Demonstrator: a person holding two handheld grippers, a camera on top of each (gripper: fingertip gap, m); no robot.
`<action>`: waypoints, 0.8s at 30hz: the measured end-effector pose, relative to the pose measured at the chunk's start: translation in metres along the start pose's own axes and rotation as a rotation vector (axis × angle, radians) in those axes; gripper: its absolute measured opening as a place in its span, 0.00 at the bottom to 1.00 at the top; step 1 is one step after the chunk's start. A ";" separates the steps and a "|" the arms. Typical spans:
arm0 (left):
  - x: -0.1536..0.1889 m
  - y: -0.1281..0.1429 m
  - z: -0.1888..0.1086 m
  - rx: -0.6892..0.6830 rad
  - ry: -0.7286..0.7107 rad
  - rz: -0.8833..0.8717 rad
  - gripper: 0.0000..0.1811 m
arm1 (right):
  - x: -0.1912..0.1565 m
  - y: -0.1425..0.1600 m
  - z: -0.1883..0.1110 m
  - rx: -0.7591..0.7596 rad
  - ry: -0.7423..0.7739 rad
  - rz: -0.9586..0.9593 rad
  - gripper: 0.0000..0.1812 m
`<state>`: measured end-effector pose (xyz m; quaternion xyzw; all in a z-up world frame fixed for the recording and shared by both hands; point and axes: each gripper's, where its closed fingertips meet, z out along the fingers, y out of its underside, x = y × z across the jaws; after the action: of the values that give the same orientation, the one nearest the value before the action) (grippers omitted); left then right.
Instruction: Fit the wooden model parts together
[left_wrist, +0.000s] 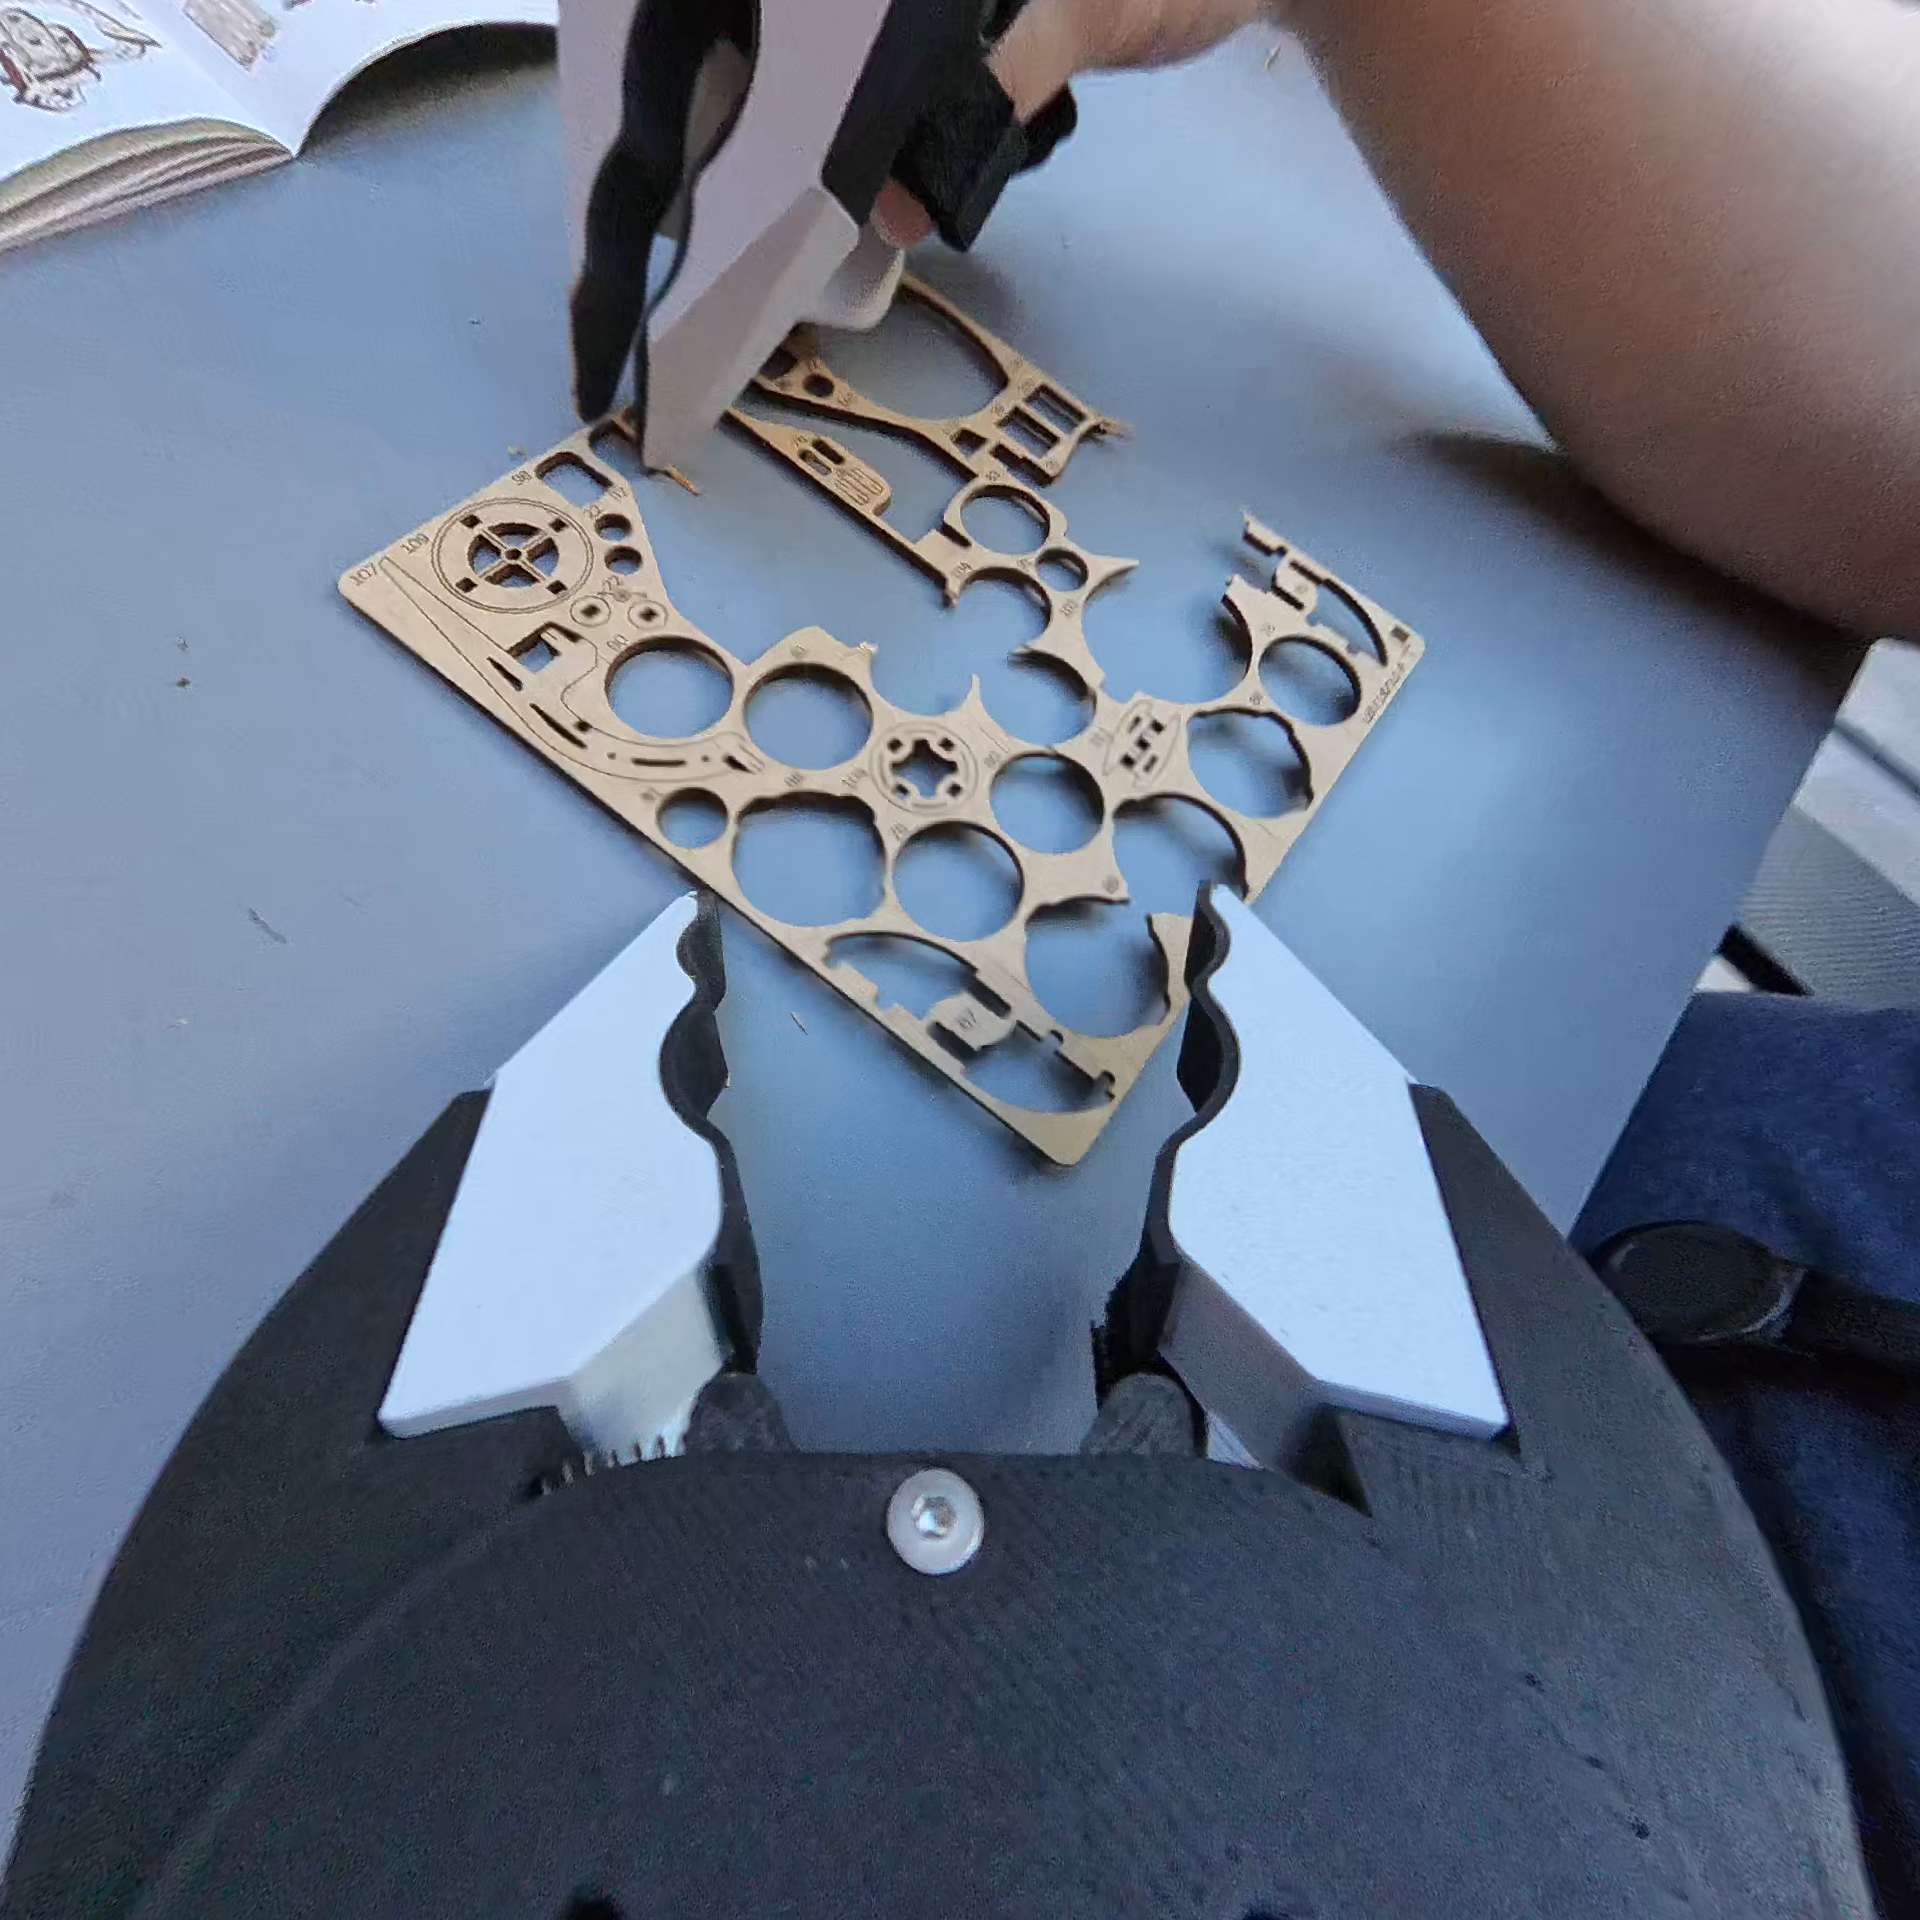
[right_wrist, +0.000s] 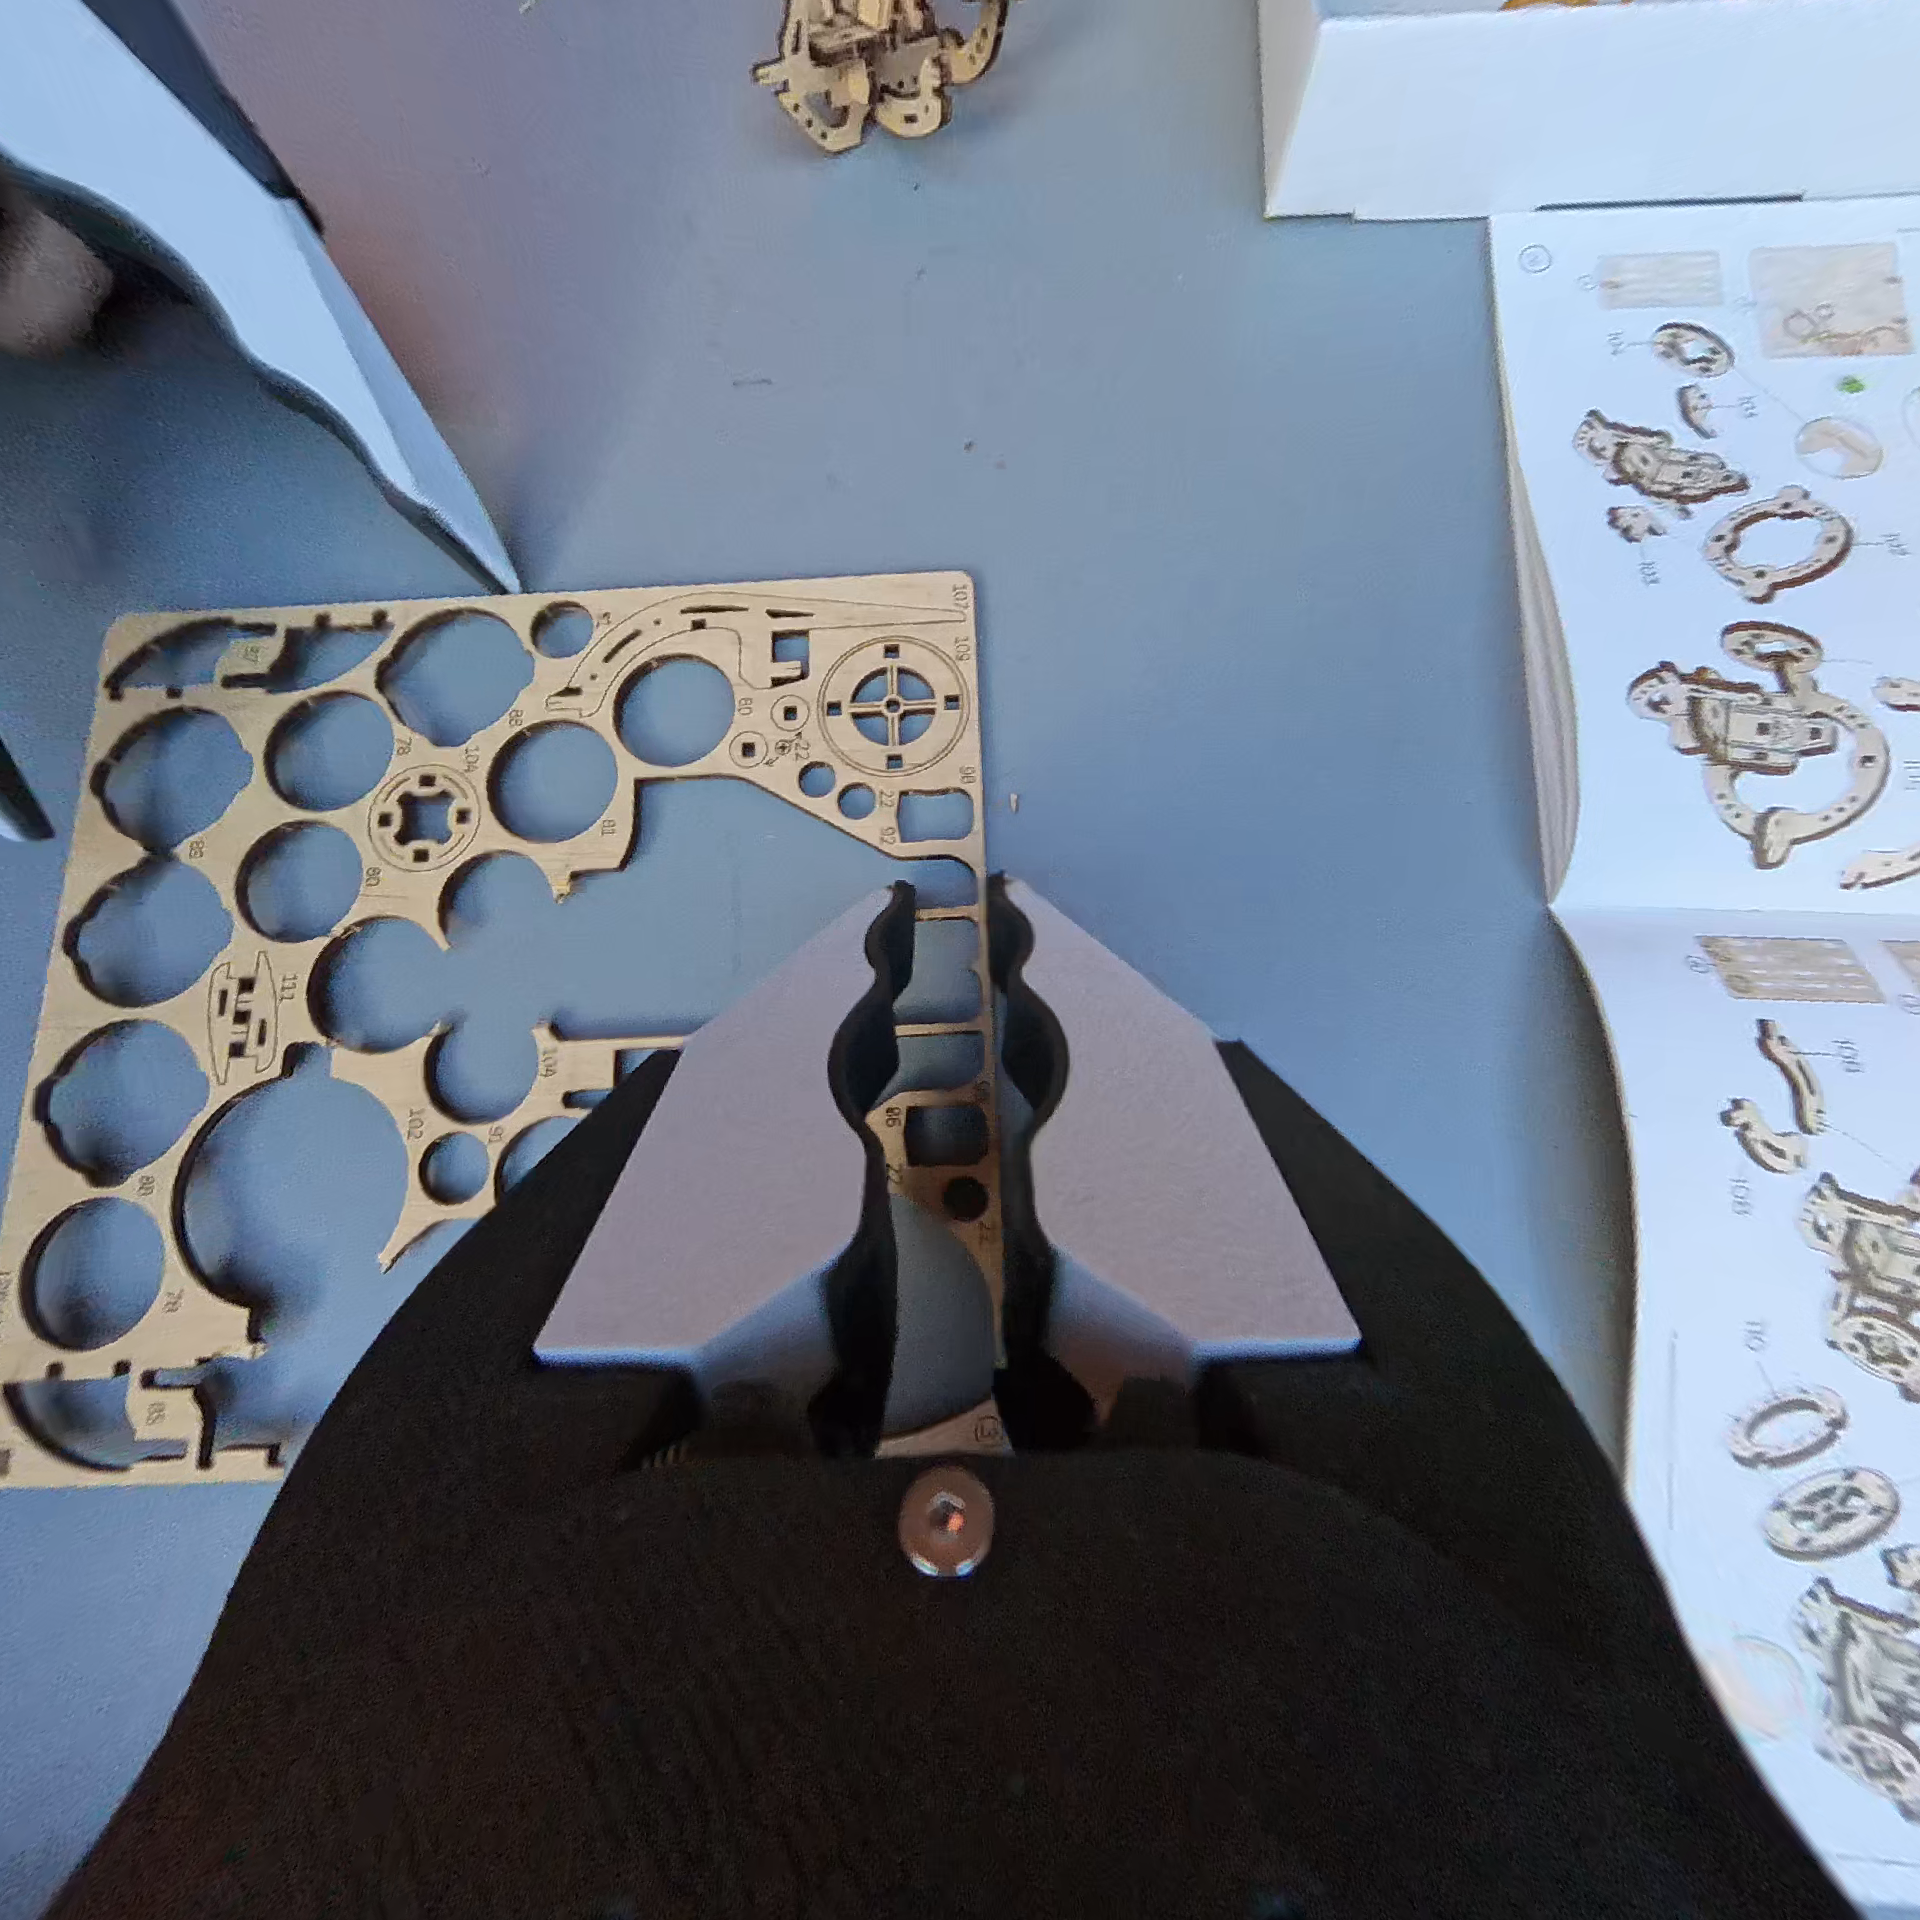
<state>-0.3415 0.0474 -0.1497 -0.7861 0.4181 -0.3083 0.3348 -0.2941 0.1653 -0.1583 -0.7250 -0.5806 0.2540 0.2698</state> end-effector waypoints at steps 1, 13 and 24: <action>-0.001 -0.002 -0.002 0.013 0.028 -0.041 0.48 | -0.001 0.000 0.000 0.005 -0.002 0.004 0.09; -0.044 -0.025 -0.011 0.062 0.031 -0.171 0.31 | -0.017 -0.021 -0.030 0.157 0.083 -0.185 0.00; -0.013 -0.043 -0.018 0.167 0.511 -0.412 0.02 | -0.027 -0.047 -0.055 0.301 0.119 -0.222 0.00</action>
<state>-0.3419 0.0719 -0.1081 -0.7213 0.2944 -0.5896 0.2130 -0.2947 0.1424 -0.0849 -0.6216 -0.5954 0.2635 0.4355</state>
